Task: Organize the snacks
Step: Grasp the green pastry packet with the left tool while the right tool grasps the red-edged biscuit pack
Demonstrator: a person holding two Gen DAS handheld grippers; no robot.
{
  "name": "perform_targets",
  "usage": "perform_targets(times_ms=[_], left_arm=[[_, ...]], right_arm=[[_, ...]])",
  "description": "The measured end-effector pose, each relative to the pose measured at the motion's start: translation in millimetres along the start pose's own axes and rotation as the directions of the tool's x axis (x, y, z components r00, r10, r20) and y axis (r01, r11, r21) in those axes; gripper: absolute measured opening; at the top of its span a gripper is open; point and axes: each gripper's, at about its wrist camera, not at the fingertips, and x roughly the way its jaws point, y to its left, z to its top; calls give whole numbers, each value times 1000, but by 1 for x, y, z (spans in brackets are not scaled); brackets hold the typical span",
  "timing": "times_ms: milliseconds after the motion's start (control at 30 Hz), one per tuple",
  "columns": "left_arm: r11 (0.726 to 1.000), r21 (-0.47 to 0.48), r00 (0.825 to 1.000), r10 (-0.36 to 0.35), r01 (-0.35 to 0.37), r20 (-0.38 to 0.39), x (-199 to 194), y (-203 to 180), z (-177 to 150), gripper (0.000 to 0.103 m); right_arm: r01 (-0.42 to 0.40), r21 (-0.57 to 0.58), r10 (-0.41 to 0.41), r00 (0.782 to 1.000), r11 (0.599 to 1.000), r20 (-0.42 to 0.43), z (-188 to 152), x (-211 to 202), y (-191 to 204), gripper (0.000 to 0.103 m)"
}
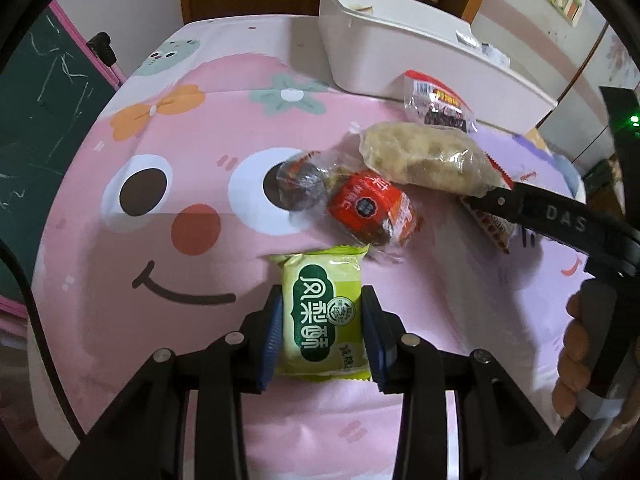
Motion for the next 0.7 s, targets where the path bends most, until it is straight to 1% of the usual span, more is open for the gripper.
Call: perform_targets(times_ms=[133,200,333,467,500,533,567,600,667,700], left_arm=[[1000,-6,1000,-26,26,11,4,5,5,35],[999,-13,999,-38,38,17,5,8,7,35],[999,-11,999,-47,47,26,7,9,8,35],[999,-5,998,-48,48,30,6,8,7,35],[999,-5,998,-48,48,30,6,8,7,35],[999,-6,998,-49,49,29,6,9,7,35],[999,-5,998,-49,50,31,6,9,7,35],[999,-6,998,-51,51,32,6,9,7,35],[999,-8,998,-51,51,33,6,9,7,35],[999,-9,998,-52,52,33,7,9,7,35]], right_arm=[[8,41,-8,1000,999,13,10,6,6,83],[33,37,-34,999,999,15,13,8,8,83],[101,15,-101,995,995,13,19,17,23,84],[160,-17,-160,987,987,30,20,24,35,83],[168,-29,-167,985,985,38,20,25,37,81],[177,-43,-174,983,983,56,20,25,38,76],[165,-63,-160,984,984,77,19,23,39,61],[156,-78,-150,985,985,83,18,22,40,53],[140,-99,-132,988,985,85,16,19,38,47],[133,-102,-124,988,986,87,13,18,35,47]])
